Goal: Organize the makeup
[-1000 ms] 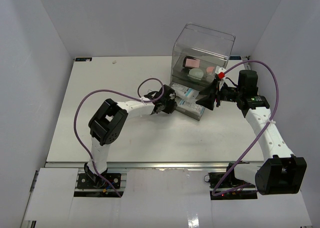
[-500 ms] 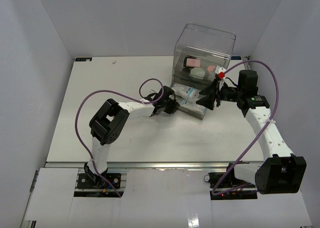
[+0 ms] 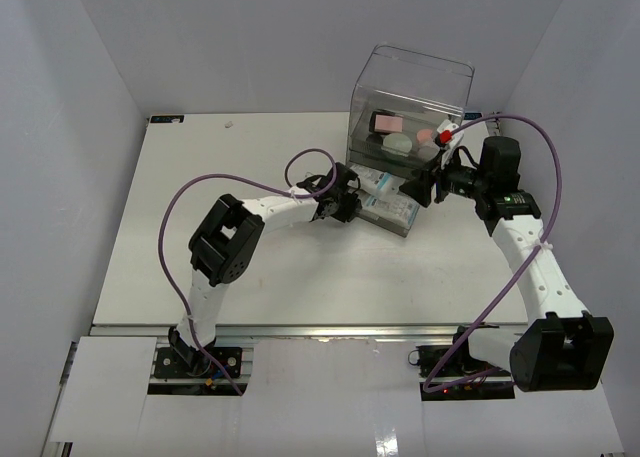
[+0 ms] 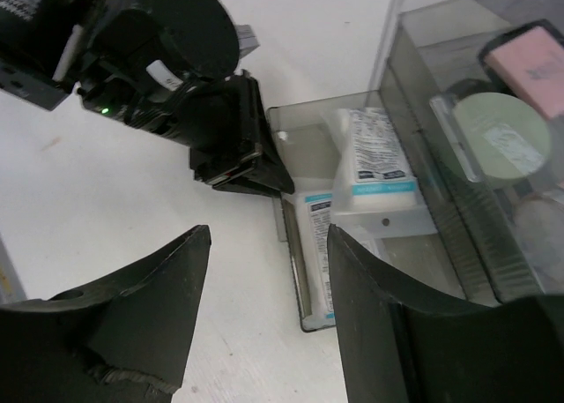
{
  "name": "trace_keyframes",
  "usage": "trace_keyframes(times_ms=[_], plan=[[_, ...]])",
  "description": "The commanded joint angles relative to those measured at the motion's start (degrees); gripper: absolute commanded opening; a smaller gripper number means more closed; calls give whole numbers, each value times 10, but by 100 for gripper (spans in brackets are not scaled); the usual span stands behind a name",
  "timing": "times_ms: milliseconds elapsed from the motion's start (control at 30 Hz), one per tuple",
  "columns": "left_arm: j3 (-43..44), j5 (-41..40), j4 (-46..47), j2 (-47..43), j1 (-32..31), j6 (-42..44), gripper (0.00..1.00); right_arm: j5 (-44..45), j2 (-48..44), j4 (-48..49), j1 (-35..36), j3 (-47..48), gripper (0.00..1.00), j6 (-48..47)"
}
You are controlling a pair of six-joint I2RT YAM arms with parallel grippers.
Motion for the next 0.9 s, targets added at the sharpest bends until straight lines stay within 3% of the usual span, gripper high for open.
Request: trace_keyframes(times_ms=[0, 333, 500, 867], plan=[[55, -21, 13, -2, 1, 8, 22, 103, -18, 53, -3, 36, 63, 59], [63, -25, 4, -1, 1, 4, 23, 297, 8, 104, -8, 97, 63, 227], [58, -22, 4, -4, 3, 4, 23, 405, 20, 126, -8, 116, 62, 262], [52, -16, 6, -5, 5, 5, 23, 498, 28, 178, -8, 120, 58, 304]])
